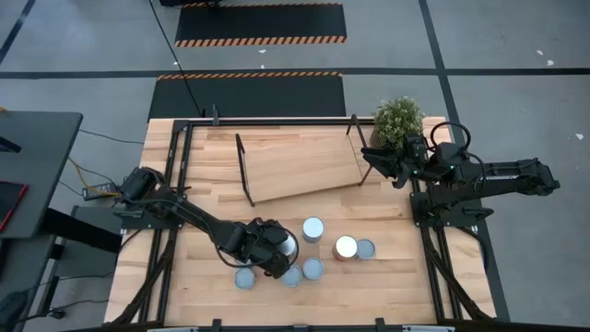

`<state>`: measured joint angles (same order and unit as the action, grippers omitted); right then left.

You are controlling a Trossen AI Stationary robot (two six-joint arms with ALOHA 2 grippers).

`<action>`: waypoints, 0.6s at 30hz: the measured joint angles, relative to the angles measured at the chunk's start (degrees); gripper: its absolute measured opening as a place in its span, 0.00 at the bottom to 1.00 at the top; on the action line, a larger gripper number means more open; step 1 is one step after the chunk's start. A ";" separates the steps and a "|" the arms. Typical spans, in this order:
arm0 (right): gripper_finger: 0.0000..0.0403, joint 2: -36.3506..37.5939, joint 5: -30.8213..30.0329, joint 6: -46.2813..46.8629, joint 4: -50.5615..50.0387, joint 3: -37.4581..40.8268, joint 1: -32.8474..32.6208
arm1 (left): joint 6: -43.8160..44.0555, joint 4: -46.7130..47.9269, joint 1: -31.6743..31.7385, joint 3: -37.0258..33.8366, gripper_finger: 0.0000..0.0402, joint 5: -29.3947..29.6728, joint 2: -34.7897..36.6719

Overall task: Pick and place cans onto a shelf
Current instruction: Put the canned tomatoes on the shelf

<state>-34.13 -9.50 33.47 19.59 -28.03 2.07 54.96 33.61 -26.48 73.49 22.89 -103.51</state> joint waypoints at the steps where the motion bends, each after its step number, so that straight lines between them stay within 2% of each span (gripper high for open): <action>1: 0.45 0.00 0.00 0.00 0.00 0.00 -0.02 | -0.24 0.02 0.34 0.00 0.97 0.00 0.00; 9: 0.45 0.02 0.00 0.00 0.00 0.00 -0.02 | -0.31 0.09 2.79 0.00 0.97 -0.19 -0.02; 18: 0.45 0.02 0.00 -0.09 0.00 0.00 -0.01 | -0.50 1.61 5.16 0.00 0.97 -3.31 -0.02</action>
<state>-34.11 -9.50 33.38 19.59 -28.03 2.05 54.46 35.22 -21.33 73.49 19.58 -103.53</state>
